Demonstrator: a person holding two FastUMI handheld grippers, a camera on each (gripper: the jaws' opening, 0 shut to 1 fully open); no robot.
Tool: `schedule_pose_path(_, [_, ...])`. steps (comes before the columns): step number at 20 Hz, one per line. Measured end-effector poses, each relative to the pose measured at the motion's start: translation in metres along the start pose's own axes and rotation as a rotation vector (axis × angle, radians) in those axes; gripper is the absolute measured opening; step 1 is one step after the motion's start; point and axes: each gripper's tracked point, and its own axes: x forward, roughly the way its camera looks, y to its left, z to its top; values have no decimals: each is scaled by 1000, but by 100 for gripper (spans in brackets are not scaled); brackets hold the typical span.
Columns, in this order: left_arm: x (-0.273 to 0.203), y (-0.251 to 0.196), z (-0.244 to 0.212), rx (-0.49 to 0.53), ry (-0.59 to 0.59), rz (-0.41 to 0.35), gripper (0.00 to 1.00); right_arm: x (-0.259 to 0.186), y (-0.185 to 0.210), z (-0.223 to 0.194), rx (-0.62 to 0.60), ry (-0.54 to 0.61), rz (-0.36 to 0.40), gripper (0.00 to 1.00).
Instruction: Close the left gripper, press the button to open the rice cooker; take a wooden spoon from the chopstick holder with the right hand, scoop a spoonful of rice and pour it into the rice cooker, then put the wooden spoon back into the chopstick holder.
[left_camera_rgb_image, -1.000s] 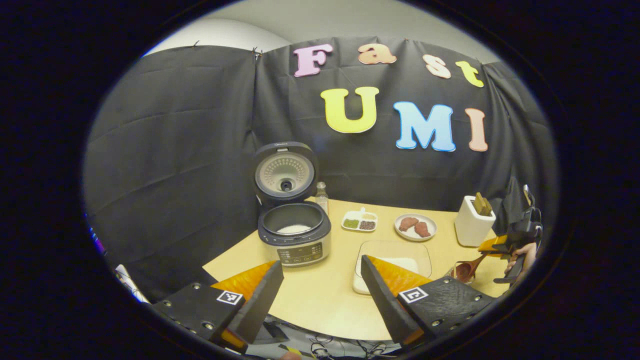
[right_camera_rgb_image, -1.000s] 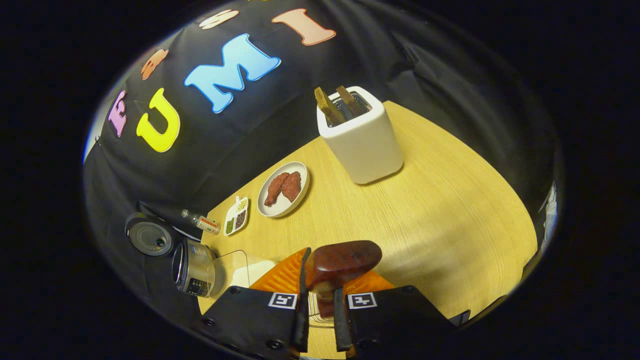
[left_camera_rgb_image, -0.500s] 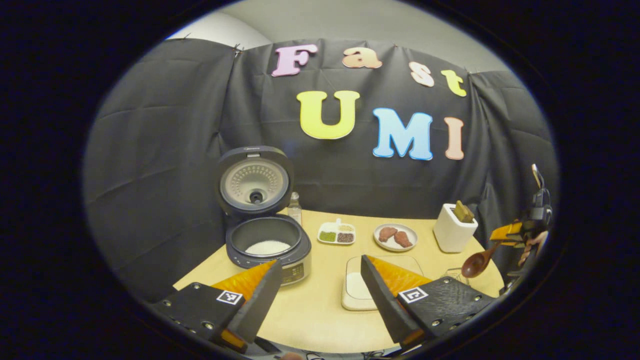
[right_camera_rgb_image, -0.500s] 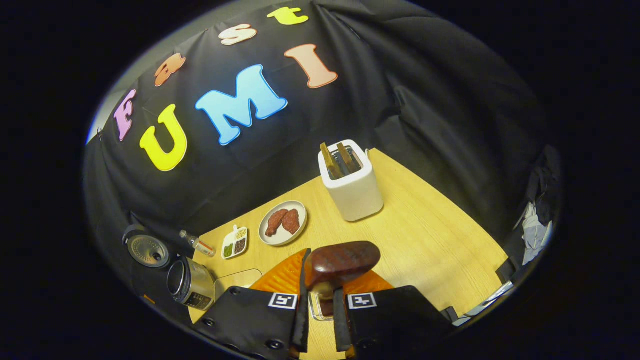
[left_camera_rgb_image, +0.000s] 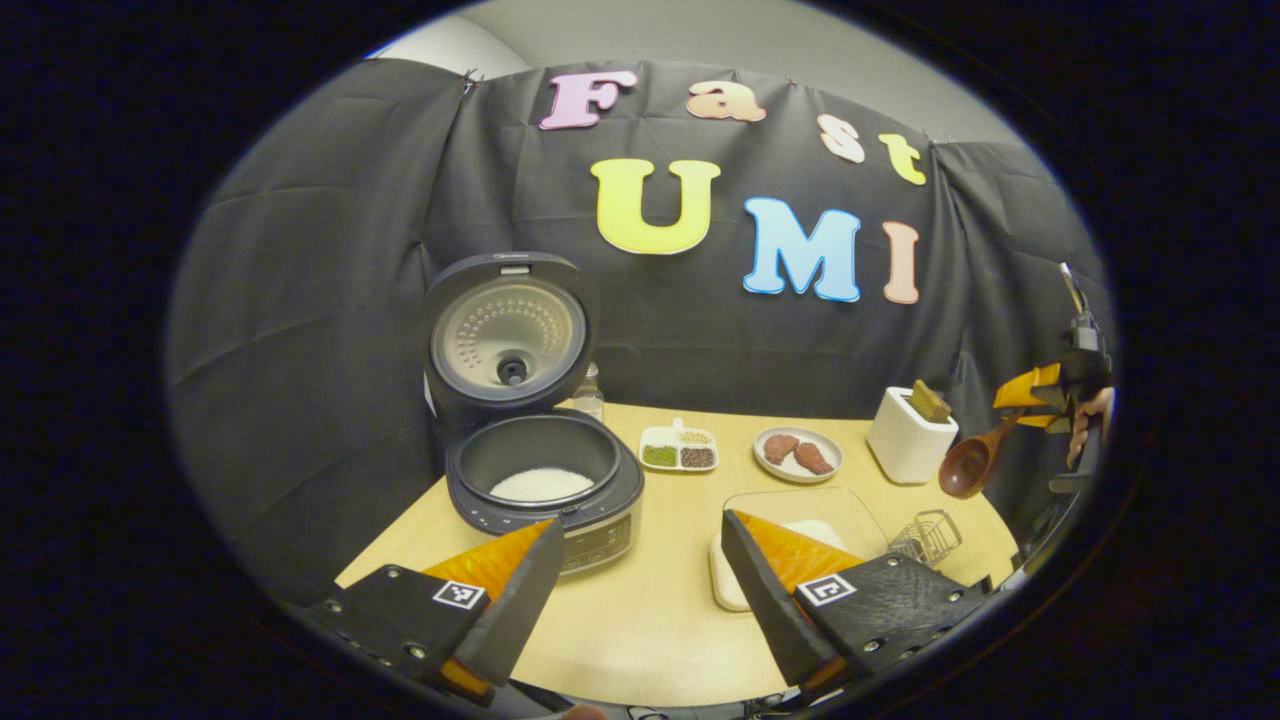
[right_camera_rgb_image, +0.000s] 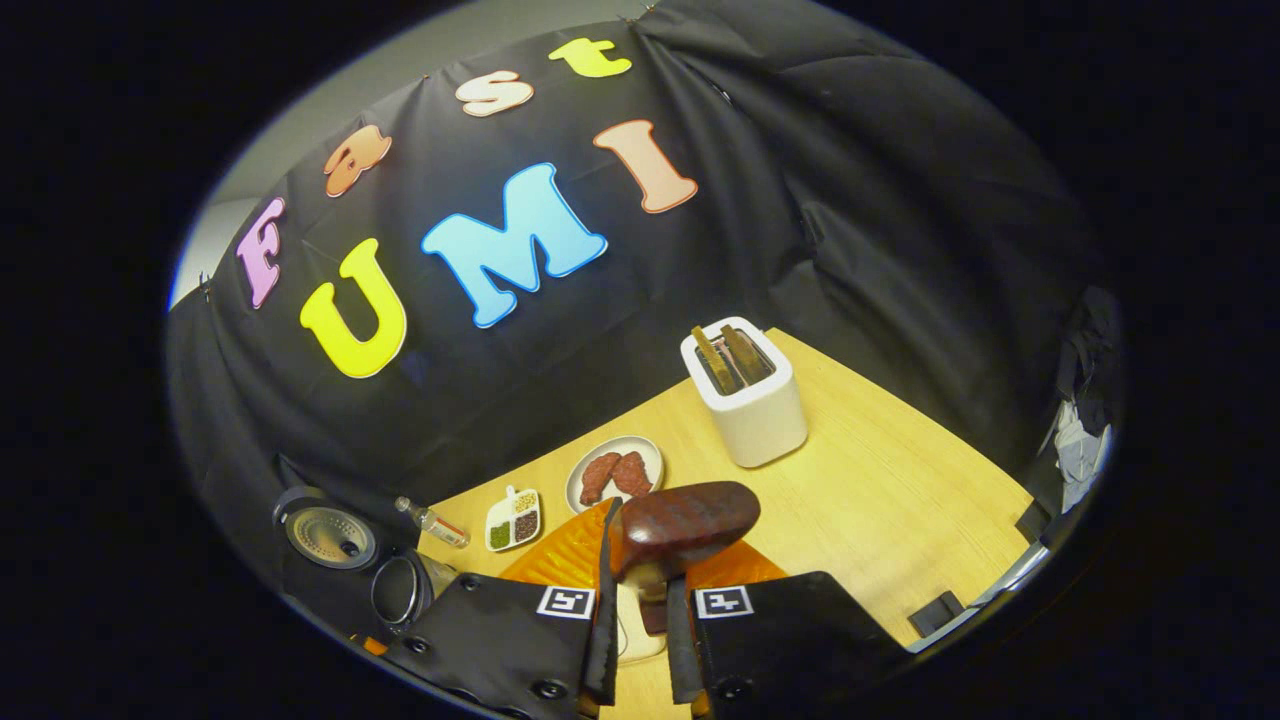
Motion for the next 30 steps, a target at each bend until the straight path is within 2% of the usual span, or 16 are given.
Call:
schedule_pose_path(4, [3, 22, -1, -11, -4, 4, 99, 5, 42, -12, -10, 13, 60, 22])
schedule_pose_path(10, [0, 50, -12, -32, 17, 7, 97, 27, 90, -60, -80, 70, 135, 23])
schedule_pose_path(15, [-1, 61, -23, -19, 50, -7, 98, 59, 100, -108, -198, 112, 134, 23])
schedule_pose_path(20, [4, 69, -32, -5, 79, -22, 98, 95, 94, -143, -304, 133, 98, 23])
schedule_pose_path(21, [6, 70, -32, -3, 80, -23, 99, 99, 93, -148, -319, 135, 90, 19])
schedule_pose_path(22, [6, 72, -33, -4, 82, -24, 98, 103, 90, -153, -332, 138, 81, 23])
schedule_pose_path(24, [8, 72, -36, -11, 86, -28, 98, 110, 86, -162, -347, 155, 64, 19])
schedule_pose_path(25, [9, 73, -37, -13, 90, -29, 98, 111, 86, -169, -348, 170, 61, 22])
schedule_pose_path(30, [4, 79, -43, -24, 93, -18, 99, 110, 93, -202, -328, 216, 67, 23])
